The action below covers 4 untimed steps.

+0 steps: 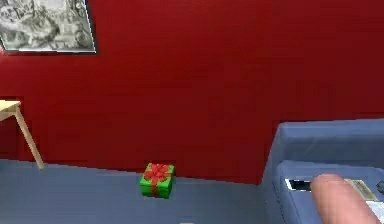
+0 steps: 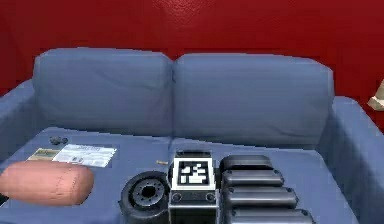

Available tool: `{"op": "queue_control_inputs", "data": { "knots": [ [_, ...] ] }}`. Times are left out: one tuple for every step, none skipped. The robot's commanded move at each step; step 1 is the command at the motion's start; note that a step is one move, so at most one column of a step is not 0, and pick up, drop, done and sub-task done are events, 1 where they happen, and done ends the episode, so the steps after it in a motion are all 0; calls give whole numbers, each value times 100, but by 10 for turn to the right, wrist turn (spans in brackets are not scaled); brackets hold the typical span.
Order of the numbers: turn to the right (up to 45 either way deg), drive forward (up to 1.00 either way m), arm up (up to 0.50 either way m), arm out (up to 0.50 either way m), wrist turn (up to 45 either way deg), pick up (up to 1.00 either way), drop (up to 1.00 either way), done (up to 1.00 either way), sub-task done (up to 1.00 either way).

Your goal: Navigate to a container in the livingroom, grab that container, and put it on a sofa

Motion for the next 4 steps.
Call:
{"op": "queue_control_inputs", "data": {
  "knots": [
    [-390, 0, 0, 0, 0, 0, 0, 0, 0],
    [450, 0, 0, 0, 0, 0, 0, 0, 0],
    [450, 0, 0, 0, 0, 0, 0, 0, 0],
    [450, 0, 0, 0, 0, 0, 0, 0, 0]
  ]
}}
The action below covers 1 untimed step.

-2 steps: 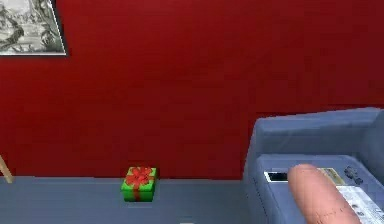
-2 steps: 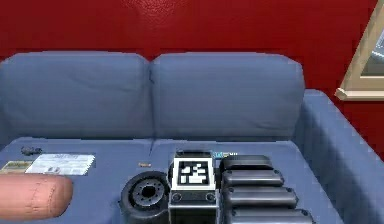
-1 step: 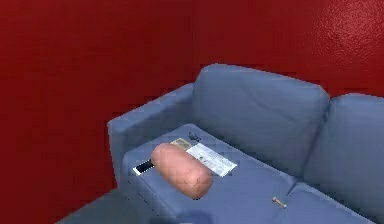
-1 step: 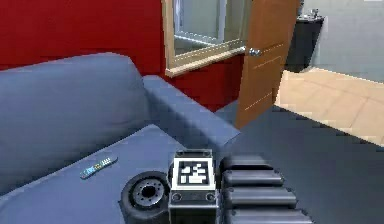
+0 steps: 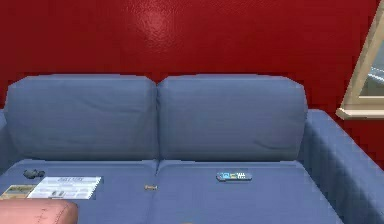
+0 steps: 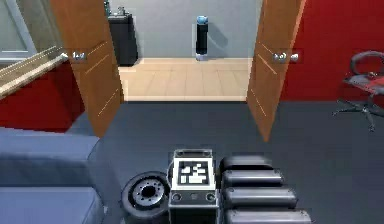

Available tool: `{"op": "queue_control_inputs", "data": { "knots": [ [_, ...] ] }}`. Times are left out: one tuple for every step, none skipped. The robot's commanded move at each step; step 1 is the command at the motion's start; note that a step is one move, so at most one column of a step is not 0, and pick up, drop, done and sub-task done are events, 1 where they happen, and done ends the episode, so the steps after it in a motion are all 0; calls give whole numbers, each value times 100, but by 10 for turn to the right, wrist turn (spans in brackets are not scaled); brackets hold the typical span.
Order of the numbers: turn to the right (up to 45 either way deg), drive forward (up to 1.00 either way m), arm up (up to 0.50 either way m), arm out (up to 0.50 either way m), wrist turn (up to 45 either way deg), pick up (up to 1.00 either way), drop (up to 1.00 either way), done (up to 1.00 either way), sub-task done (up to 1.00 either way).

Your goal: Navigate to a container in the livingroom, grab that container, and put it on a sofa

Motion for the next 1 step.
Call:
{"op": "queue_control_inputs", "data": {
  "knots": [
    [270, 0, 0, 0, 0, 0, 0, 0, 0]
  ]
}}
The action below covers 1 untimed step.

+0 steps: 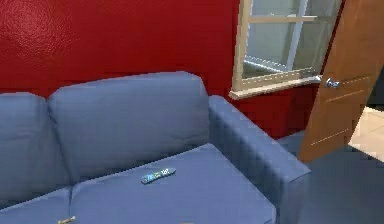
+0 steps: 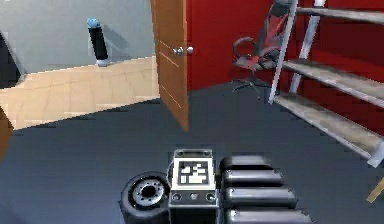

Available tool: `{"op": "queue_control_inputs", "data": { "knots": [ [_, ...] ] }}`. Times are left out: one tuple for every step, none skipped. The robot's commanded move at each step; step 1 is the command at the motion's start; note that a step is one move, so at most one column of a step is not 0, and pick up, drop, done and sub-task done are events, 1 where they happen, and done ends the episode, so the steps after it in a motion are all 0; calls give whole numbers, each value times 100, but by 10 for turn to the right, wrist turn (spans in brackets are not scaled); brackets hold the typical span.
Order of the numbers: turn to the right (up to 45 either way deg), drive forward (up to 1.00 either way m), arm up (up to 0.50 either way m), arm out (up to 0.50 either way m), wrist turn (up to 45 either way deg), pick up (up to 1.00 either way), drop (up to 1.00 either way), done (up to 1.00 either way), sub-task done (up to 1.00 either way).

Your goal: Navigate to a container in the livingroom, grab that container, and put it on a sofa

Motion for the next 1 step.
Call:
{"op": "queue_control_inputs", "data": {
  "knots": [
    [-450, 0, 0, 0, 0, 0, 0, 0, 0]
  ]
}}
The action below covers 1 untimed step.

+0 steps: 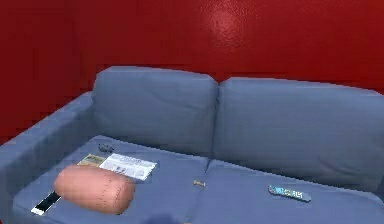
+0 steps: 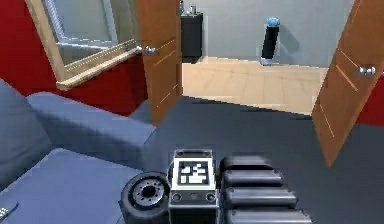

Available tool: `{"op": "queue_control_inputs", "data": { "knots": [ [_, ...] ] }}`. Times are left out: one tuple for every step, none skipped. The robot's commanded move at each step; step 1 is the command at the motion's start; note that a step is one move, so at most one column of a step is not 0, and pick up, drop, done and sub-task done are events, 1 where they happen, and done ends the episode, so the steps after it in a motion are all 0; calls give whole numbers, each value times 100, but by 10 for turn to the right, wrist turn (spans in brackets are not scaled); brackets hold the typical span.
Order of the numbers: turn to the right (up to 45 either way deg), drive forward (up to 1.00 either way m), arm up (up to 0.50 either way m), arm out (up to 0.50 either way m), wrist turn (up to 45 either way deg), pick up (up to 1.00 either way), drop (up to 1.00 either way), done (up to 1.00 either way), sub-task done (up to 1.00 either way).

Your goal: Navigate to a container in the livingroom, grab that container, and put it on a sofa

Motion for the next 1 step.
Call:
{"op": "queue_control_inputs", "data": {
  "knots": [
    [-450, 0, 0, 0, 0, 0, 0, 0, 0]
  ]
}}
